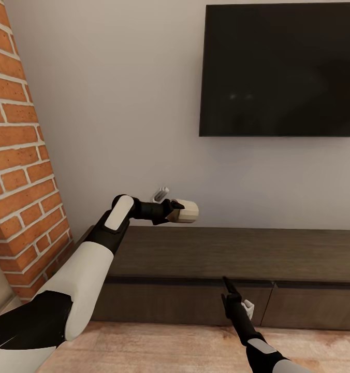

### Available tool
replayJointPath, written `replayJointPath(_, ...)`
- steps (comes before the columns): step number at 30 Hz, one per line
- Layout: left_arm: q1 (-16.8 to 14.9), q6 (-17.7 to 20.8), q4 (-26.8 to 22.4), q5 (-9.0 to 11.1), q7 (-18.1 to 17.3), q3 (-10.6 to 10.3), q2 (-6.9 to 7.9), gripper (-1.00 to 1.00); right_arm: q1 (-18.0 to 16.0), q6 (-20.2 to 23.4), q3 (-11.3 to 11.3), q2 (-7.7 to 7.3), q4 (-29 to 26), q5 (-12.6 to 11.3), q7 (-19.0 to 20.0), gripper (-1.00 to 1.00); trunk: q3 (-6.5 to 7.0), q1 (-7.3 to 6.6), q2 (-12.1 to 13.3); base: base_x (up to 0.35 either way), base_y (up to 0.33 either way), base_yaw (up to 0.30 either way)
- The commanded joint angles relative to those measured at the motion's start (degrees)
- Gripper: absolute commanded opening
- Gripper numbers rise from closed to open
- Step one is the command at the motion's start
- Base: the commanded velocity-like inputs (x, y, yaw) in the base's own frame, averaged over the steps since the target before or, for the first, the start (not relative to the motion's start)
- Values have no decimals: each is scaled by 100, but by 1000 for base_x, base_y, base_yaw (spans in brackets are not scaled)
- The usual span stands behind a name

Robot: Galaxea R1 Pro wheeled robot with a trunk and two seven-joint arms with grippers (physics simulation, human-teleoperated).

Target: Place each of the two pumpkins and all three candles from the living room inside a cabinet in the living room (use any cabinet), then make sure every cabinet is closed, and position the cauldron so it is next to a table in the living room.

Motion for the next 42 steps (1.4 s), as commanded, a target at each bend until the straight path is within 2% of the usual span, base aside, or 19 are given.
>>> replayJointPath(1,-3,7,-5,63,62,-5,1,-100,-4,43,37,-1,5,-61,22,100,-6,-1,-3,0,0,0)
replayJointPath(7,-3,7,-5,71,62,-134,1,-100,-4,43,37,1,3,-58,26,100,-139,14,-11,0,0,0)
replayJointPath(16,-3,34,-38,91,-21,-153,7,-100,-4,38,45,1,-5,-46,119,100,-338,37,-23,0,0,0)
replayJointPath(22,-3,42,-80,83,-1011,-148,26,-100,-4,35,45,1,-13,-44,164,100,-449,50,-29,0,0,0)
replayJointPath(25,-3,47,-96,81,-1261,-139,33,-100,-4,37,45,-2,-19,-44,189,100,-449,50,-29,0,0,0)
replayJointPath(35,-3,60,-339,89,-1351,-148,36,-100,-4,43,54,-4,-23,-36,443,100,-449,50,-29,0,0,0)
replayJointPath(40,-3,60,-347,90,-1353,-162,36,-100,-4,38,56,-1,-30,-36,556,100,-560,63,-36,0,0,0)
replayJointPath(42,-2,60,-348,90,-1353,-164,36,-100,-4,36,61,0,-29,-36,570,100,-560,63,-36,0,0,0)
